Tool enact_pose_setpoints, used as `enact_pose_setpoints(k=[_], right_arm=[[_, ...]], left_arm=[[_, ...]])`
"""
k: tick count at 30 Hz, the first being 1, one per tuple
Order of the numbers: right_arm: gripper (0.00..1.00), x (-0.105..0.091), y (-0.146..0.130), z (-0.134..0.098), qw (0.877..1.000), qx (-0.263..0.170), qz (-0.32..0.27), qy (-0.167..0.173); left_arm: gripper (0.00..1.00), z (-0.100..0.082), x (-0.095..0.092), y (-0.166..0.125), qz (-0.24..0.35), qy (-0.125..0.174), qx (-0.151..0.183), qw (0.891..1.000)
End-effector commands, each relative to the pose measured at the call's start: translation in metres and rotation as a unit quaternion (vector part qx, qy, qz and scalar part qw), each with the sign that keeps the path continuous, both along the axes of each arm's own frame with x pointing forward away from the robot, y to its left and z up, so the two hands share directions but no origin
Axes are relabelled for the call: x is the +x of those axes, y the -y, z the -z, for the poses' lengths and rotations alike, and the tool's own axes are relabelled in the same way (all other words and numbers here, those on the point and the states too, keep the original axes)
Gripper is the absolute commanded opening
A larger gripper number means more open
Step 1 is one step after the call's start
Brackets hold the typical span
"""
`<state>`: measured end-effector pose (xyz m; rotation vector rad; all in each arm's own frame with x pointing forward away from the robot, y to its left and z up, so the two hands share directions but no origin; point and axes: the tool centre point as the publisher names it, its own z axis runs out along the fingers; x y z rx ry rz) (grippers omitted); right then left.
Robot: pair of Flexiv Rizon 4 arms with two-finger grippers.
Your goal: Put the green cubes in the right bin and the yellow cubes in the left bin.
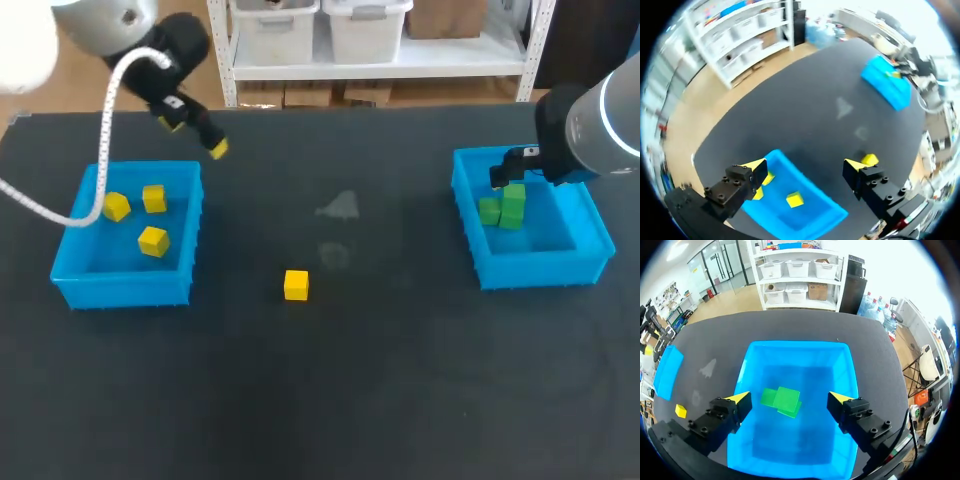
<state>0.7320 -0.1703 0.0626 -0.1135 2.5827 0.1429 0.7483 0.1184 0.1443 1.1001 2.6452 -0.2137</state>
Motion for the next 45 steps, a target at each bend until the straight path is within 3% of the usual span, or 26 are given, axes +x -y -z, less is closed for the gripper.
enact_pose_setpoints(k=[1, 8, 17, 23, 33, 45], right_arm=[[1.00, -0.001, 0.000, 0.000, 1.000, 0.000, 0.001, 0.003], [1.00, -0.001, 0.000, 0.000, 1.000, 0.000, 0.001, 0.003], [1.00, -0.001, 0.000, 0.000, 1.000, 0.000, 0.001, 0.003], [1.00, -0.001, 0.000, 0.000, 1.000, 0.000, 0.001, 0.003], [1.00, -0.001, 0.000, 0.000, 1.000, 0.000, 0.001, 0.003], [1.00, -0.001, 0.000, 0.000, 1.000, 0.000, 0.001, 0.003]], left_arm=[[1.00, -0.014, -0.012, 0.028, 0.099, 0.002, 0.022, 0.995], [1.00, -0.018, -0.047, 0.061, 0.223, -0.008, 0.057, 0.973], [1.00, 0.005, -0.078, 0.079, 0.313, -0.026, 0.094, 0.945], [1.00, 0.024, -0.097, 0.092, 0.340, -0.031, 0.117, 0.933], [1.00, 0.061, -0.131, 0.113, 0.365, -0.059, 0.120, 0.921], [1.00, 0.108, -0.150, 0.118, 0.378, -0.057, 0.152, 0.911]])
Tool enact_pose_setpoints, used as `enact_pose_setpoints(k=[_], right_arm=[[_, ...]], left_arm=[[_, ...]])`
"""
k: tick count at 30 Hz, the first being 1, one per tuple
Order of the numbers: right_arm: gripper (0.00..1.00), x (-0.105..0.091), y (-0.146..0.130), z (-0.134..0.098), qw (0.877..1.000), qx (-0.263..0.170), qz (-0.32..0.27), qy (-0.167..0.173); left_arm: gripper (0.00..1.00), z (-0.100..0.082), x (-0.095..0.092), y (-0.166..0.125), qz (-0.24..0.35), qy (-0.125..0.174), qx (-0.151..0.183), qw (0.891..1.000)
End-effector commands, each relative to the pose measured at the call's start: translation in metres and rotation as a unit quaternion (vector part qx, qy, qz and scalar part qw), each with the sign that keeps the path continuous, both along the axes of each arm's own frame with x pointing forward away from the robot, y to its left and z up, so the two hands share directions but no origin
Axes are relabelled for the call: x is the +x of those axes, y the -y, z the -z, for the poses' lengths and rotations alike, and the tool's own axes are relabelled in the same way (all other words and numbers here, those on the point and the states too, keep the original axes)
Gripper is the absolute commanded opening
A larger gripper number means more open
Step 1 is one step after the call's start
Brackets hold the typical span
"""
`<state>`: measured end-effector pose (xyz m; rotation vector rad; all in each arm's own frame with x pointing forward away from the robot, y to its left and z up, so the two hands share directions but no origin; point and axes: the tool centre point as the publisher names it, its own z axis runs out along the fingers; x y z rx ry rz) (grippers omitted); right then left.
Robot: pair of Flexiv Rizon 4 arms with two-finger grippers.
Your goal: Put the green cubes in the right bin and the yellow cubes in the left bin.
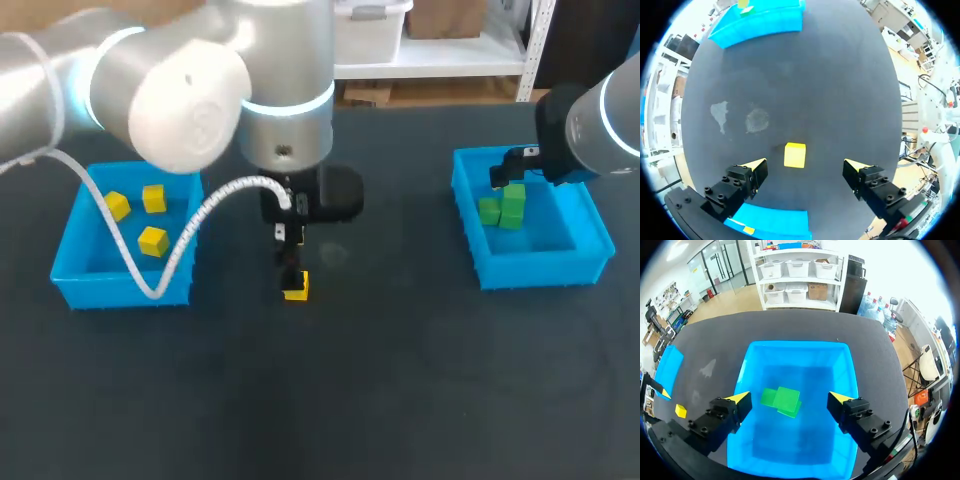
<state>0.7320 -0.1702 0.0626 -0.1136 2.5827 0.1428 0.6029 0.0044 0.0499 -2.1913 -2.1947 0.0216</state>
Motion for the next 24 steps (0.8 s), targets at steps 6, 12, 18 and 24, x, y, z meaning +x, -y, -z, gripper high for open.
enact_pose_setpoints(k=[6, 12, 18, 24], right_arm=[[1.00, -0.001, 0.000, 0.000, 1.000, 0.000, 0.001, 0.003], [1.00, -0.001, 0.000, 0.000, 1.000, 0.000, 0.001, 0.003], [1.00, -0.001, 0.000, 0.000, 1.000, 0.000, 0.001, 0.003], [1.00, -0.001, 0.000, 0.000, 1.000, 0.000, 0.001, 0.003]], left_arm=[[1.00, 0.031, -0.006, 0.006, 0.007, 0.015, 0.010, 1.000], [1.00, 0.044, 0.000, 0.003, 0.008, 0.028, 0.017, 0.999], [1.00, 0.055, 0.013, -0.004, -0.006, 0.038, 0.025, 0.999], [0.33, 0.060, 0.018, -0.007, -0.019, 0.039, 0.030, 0.999]])
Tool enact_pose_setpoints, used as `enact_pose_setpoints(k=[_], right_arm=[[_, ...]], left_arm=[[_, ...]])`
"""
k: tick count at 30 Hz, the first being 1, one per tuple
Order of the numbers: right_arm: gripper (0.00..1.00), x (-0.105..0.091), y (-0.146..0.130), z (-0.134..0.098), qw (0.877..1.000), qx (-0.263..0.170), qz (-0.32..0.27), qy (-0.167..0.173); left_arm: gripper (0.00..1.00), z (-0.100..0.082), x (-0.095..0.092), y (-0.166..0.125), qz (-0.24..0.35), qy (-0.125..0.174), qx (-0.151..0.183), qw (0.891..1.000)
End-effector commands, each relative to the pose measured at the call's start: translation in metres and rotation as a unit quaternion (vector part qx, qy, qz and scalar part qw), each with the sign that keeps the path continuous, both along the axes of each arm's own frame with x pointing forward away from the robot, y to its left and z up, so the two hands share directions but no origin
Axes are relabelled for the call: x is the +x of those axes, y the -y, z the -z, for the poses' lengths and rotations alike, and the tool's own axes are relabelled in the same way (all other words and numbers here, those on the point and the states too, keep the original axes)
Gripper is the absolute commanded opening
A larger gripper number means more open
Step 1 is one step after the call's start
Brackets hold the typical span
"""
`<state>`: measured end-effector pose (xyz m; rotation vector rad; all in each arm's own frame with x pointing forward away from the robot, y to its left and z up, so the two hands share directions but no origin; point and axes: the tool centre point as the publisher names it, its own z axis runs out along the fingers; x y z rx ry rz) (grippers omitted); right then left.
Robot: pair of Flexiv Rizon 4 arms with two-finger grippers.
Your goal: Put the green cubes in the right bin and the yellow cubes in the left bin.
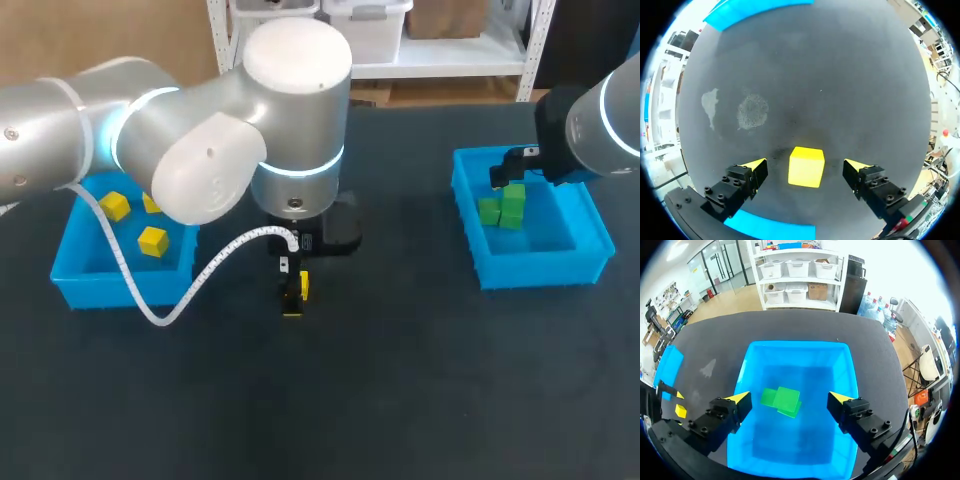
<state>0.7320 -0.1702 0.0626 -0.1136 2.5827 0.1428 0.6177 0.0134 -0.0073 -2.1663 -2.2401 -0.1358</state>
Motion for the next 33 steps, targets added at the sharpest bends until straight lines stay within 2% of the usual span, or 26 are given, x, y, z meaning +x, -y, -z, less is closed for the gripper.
enact_pose_setpoints(k=[1, 8, 12, 17, 21, 24, 26, 30, 33], right_arm=[[1.00, -0.001, 0.000, 0.000, 1.000, 0.000, 0.001, 0.003], [1.00, -0.001, 0.000, 0.000, 1.000, 0.000, 0.001, 0.003], [1.00, -0.001, 0.000, 0.000, 1.000, 0.000, 0.001, 0.003], [1.00, -0.001, 0.000, 0.000, 1.000, 0.000, 0.001, 0.003], [1.00, -0.001, 0.000, 0.000, 1.000, 0.000, 0.001, 0.003], [1.00, -0.001, 0.000, 0.000, 1.000, 0.000, 0.001, 0.003], [1.00, -0.001, 0.000, 0.000, 1.000, 0.000, 0.001, 0.003], [1.00, -0.001, 0.000, 0.000, 1.000, 0.000, 0.001, 0.003], [1.00, -0.001, 0.000, 0.000, 1.000, 0.000, 0.001, 0.003]], left_arm=[[0.00, 0.003, 0.004, 0.002, -0.005, -0.003, -0.001, 1.000], [0.00, 0.004, 0.005, 0.005, -0.027, 0.007, -0.010, 1.000], [0.00, -0.004, 0.011, 0.006, -0.042, 0.010, -0.020, 0.999], [0.00, -0.028, 0.029, 0.009, -0.085, 0.016, -0.057, 0.995], [0.00, -0.052, 0.047, 0.010, -0.129, 0.028, -0.098, 0.986], [0.00, -0.070, 0.060, 0.007, -0.171, 0.037, -0.130, 0.976], [0.00, -0.083, 0.071, 0.001, -0.207, 0.042, -0.155, 0.965], [0.00, -0.109, 0.094, -0.013, -0.293, 0.050, -0.211, 0.931], [0.00, -0.125, 0.108, -0.027, -0.340, 0.060, -0.240, 0.907]])
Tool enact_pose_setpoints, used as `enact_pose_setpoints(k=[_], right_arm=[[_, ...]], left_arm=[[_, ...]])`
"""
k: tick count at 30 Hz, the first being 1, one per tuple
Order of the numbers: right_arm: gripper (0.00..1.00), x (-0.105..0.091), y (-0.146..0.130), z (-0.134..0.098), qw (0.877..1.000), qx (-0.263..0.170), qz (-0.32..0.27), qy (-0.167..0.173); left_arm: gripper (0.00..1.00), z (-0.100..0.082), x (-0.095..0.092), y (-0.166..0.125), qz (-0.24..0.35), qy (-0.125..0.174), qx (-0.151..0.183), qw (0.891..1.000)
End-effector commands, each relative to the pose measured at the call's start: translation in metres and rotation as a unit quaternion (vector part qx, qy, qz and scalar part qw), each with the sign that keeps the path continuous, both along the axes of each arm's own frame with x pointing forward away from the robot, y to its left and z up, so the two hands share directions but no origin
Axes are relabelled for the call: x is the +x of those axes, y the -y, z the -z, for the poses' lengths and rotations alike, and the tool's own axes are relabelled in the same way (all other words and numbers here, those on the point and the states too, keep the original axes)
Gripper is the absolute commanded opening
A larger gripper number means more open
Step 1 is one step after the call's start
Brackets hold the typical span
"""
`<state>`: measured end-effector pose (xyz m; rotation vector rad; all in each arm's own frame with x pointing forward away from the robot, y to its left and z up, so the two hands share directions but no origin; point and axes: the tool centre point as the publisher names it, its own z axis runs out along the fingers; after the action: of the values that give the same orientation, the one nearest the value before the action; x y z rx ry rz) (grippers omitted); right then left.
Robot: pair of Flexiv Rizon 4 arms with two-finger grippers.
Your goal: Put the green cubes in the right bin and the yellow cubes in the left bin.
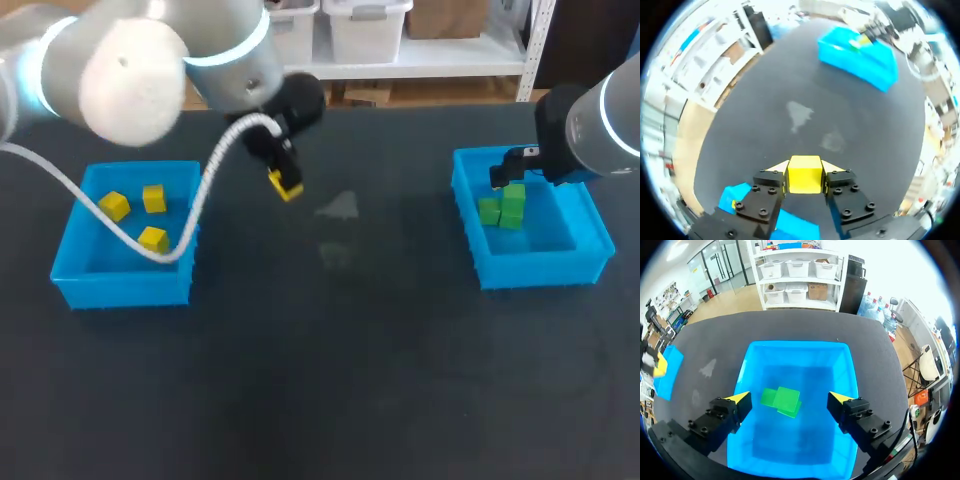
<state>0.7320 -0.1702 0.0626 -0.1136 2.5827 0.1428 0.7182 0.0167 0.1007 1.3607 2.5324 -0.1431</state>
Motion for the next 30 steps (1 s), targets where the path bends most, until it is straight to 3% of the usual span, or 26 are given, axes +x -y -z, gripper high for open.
enact_pose_setpoints(k=[1, 7, 13, 20, 30], right_arm=[[1.00, -0.001, 0.000, 0.000, 1.000, 0.000, 0.001, 0.003], [1.00, -0.001, 0.000, 0.000, 1.000, 0.000, 0.001, 0.003], [1.00, -0.001, 0.000, 0.000, 1.000, 0.000, 0.001, 0.003], [1.00, -0.001, 0.000, 0.000, 1.000, 0.000, 0.001, 0.003], [1.00, -0.001, 0.000, 0.000, 1.000, 0.000, 0.001, 0.003]], left_arm=[[0.00, -0.022, 0.012, -0.030, -0.095, 0.023, -0.081, 0.992], [0.00, -0.039, 0.032, -0.070, -0.176, 0.052, -0.104, 0.977], [0.00, -0.039, 0.036, -0.118, -0.237, 0.060, -0.101, 0.964], [0.00, -0.015, 0.023, -0.162, -0.284, 0.044, -0.077, 0.955], [0.00, 0.029, -0.001, -0.188, -0.327, 0.002, -0.056, 0.943]])
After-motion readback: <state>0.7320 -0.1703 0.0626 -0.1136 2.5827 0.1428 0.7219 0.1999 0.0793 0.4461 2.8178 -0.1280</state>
